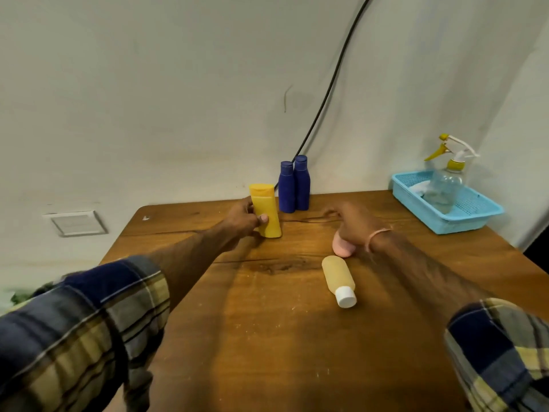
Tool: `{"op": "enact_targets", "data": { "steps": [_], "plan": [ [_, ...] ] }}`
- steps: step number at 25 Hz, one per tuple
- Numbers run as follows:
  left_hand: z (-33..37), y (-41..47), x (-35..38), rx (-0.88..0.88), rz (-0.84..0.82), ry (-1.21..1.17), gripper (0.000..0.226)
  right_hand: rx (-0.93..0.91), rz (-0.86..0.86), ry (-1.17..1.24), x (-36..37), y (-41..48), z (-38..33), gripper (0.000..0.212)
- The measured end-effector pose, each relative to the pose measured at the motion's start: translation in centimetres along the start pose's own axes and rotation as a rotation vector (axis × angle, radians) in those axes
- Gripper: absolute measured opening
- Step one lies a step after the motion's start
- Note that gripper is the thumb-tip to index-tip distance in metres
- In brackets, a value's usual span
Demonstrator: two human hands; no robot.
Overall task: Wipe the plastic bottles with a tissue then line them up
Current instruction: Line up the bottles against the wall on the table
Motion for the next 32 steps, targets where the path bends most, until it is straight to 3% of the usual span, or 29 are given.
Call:
{"op": "enact_targets", "data": {
  "steps": [2,4,12,18,20,23,26,29,32],
  "plan": [
    [1.1,2.3,0.3,0.025,-0.014,0.037,0.058,-0.022,-0.141,-0.327,0.3,0.1,3.2,0.054],
    [1.6,4.3,0.7,0.035,-0.017,0.068,0.058,-0.029,-0.189,-0.35,1.4,0.0,5.0,0.059],
    [2.0,7.3,1.7,0.1,0.035,0.14,0.057,-0.138,-0.041,0.055,2.3,1.5,1.7,0.034],
    [2.2,4.2,0.2,0.149,0.126,0.07,0.052,0.067,0.04,0.628,4.2,2.0,-1.1,0.027],
    [1.6,2.4,-0.5,0.2,0.178,0.021,0.036,0.124,0.037,0.784,5.9,2.7,-2.4,0.023],
    [0.4,0.6,0.3,0.176,0.056,-0.153,0.025,0.147,0.025,0.951,7.6,3.4,-4.8,0.021],
    [-0.3,0.5,0.0,0.11,0.061,-0.249,0.026,0.134,0.083,0.816,8.0,4.0,-5.6,0.023],
    [0.1,1.2,-1.4,0.129,0.138,-0.221,0.036,0.322,0.322,0.561,6.9,4.2,-2.6,0.022],
    [0.5,2.6,-2.7,0.155,0.132,-0.085,0.046,0.37,0.287,0.382,7.4,5.3,-1.8,0.029]
  ]
}}
Point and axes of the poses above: each hand's wrist, its own y-axis towards the middle knuckle, its own x-axis out of the palm, z = x × y, the point moved 9 cm from there along y, towards the middle knuckle, and after that the axes turned 1 degree about z, right-handed, at the moved point
